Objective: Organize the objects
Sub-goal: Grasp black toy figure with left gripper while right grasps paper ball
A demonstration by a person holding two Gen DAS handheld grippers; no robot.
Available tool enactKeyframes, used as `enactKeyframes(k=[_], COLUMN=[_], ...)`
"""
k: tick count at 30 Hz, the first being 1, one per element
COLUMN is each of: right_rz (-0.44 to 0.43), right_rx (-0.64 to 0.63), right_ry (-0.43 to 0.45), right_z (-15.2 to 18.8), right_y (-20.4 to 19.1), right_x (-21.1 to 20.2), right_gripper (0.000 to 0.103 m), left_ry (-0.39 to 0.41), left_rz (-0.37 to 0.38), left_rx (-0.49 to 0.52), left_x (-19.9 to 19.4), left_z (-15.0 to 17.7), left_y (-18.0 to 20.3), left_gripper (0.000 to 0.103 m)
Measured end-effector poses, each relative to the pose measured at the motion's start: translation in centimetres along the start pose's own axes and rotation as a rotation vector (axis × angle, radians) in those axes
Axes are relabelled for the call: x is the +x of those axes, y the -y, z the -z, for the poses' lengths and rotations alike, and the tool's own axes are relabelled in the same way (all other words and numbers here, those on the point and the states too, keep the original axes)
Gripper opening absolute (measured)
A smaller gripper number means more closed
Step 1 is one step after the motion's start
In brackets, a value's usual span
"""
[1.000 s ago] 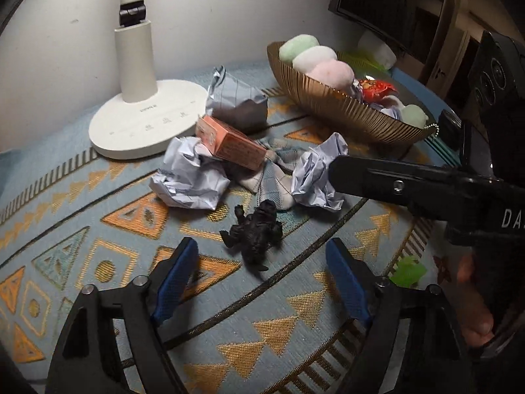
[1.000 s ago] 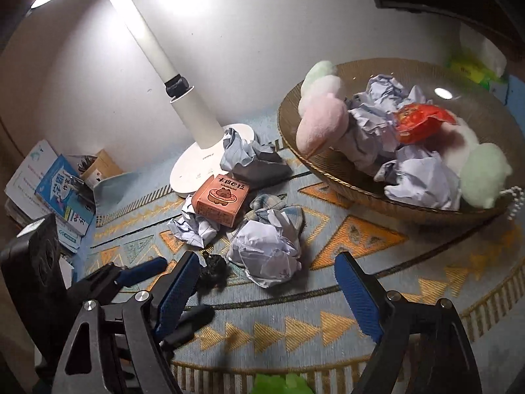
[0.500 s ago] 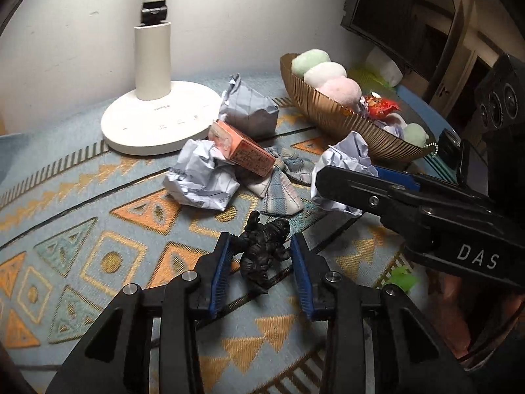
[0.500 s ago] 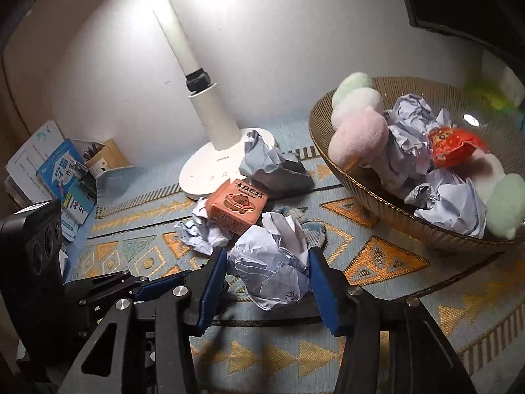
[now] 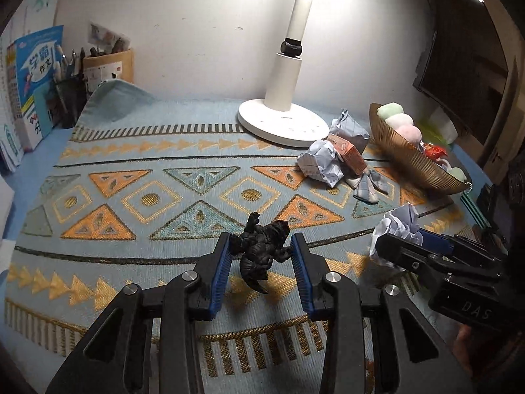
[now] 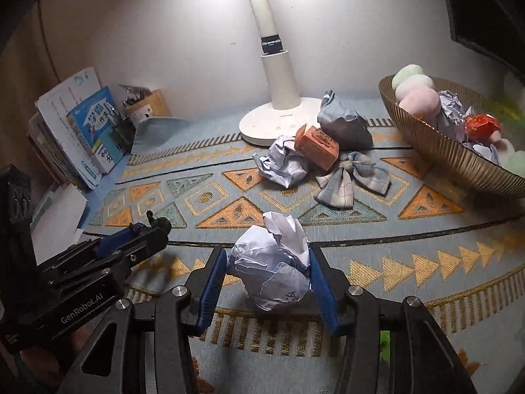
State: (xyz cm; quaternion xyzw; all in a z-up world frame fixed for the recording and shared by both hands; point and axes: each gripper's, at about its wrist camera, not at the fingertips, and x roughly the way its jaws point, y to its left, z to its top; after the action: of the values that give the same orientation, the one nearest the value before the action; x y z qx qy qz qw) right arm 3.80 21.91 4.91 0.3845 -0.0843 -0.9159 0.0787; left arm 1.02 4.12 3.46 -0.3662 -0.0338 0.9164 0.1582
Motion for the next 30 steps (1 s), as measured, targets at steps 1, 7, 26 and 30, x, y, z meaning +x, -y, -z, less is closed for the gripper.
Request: enactKeyframes(k=[1, 7, 26, 30], right_rz=[-0.01, 0.009, 0.104, 0.047], right_rx=[0.0, 0.005, -0.085, -0.001], right_ry=[0.005, -0.058, -0.015, 0.046], right_z=[0.1, 0.1, 0.5, -0.1], right_y=[0.1, 0.2, -1.6, 0.2], right_x=[-0.1, 1.3, 0.6, -1.3], right_gripper=[0.051, 0.054, 0.052, 0.052], left_ry=[0.006, 0.005, 0.008, 0.005], left_rz=[-0.002, -0.008, -0.01, 0.041], left_rx=[0.0, 0.006, 0.014, 0.045], left_x=[0.0, 0.0, -0.1, -0.6], left_z=[0.2, 0.3, 0.3, -1.1], left_y=[0.1, 0.2, 0.4, 2.2], left_gripper=[0.033, 0.033, 0.033, 0.033])
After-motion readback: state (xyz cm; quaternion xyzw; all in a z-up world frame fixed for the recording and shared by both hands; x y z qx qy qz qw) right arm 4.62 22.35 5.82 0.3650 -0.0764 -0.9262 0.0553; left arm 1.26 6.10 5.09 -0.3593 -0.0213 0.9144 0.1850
